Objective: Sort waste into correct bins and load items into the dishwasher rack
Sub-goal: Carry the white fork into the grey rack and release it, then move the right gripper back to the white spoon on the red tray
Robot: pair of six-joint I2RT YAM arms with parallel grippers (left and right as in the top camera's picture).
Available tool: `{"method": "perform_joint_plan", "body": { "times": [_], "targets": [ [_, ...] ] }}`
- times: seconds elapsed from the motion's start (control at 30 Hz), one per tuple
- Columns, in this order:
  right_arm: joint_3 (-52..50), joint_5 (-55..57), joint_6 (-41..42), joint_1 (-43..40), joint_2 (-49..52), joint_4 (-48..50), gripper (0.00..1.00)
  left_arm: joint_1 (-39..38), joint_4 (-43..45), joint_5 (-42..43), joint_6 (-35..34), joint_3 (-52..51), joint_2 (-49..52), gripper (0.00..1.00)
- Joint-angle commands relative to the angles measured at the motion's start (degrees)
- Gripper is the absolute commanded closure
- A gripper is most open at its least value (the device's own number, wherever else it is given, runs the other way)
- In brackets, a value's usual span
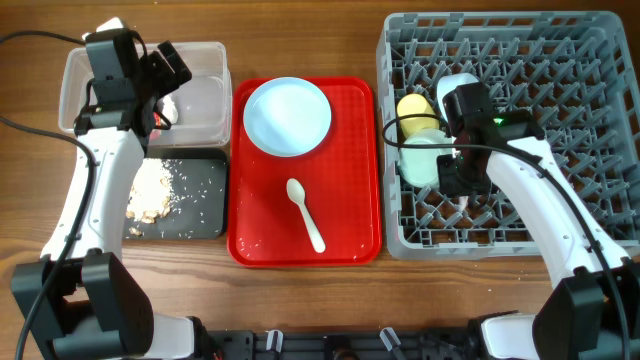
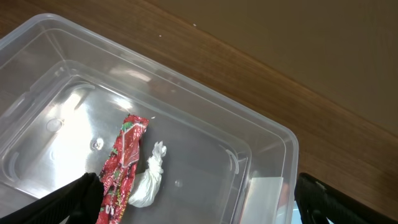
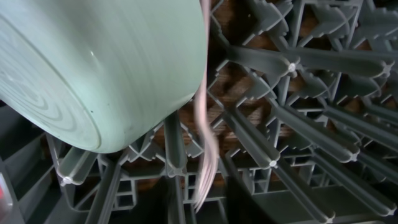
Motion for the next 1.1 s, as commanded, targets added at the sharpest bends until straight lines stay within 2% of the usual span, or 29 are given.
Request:
{"method": "perform_joint_plan", "body": {
  "times": [0.0, 0.1, 0.13, 0.2, 0.27, 0.3, 0.33, 0.4, 0.5, 0.63, 0.9, 1.07],
  "targets": [
    [-0.02, 1.36, 0.79, -0.13, 0.55, -0.7, 0.66, 0.17, 0.13, -0.15, -0.31, 0.2, -0.28, 0.0],
    [2.82, -0.55, 2.03, -0.13, 0.55, -2.29, 0.71, 0.17, 0.13, -0.13, -0.28, 0.17, -0.28, 0.0],
    [5.86, -5.79, 1.86, -0.13, 0.55, -2.75, 0.71, 0.17, 0.13, -0.13, -0.31, 0.2, -0.26, 0.0],
    [9.84, -21.92, 1.38, -0.11, 0.42, -2.73, 0.7, 0.17, 0.13, -0.13, -0.31, 0.2, -0.28, 0.0],
    [10.27, -47.12, -4.48, 1.03, 0.37, 1.42, 0.7, 0.17, 0.13, -0.13, -0.31, 0.2, -0.28, 0.0],
    [10.14, -52.68, -6.19, 2.67, 0.44, 3.61, 0.7, 0.17, 0.13, -0.13, -0.31, 0.2, -0.26, 0.0],
    [10.14, -53.07, -5.92, 4.61, 0.44, 5.64, 0.7, 0.17, 0.13, -0.13, -0.31, 0.2, -0.28, 0.0],
    [10.14, -47.98, -5.42, 12.07, 0.46, 11.54, 0.69, 0.17, 0.13, -0.13, -0.31, 0.2, -0.28, 0.0],
    [10.14, -33.4, -1.14, 23.56, 0.85, 18.47, 0.67, 0.17, 0.13, -0.13, -0.31, 0.2, -0.28, 0.0],
    [10.14, -19.93, -1.05, 34.16, 3.43, 25.44, 0.67, 0.17, 0.13, -0.13, -0.31, 0.2, -0.28, 0.0],
    [10.14, -13.64, -1.01, 36.52, 16.81, 32.85, 0.62, 0.17, 0.13, -0.15, -0.31, 0.2, -0.28, 0.0],
    [10.14, -10.73, -1.57, 36.48, 19.96, 34.69, 0.6, 0.17, 0.13, -0.13, -0.31, 0.2, -0.28, 0.0]
  ]
}}
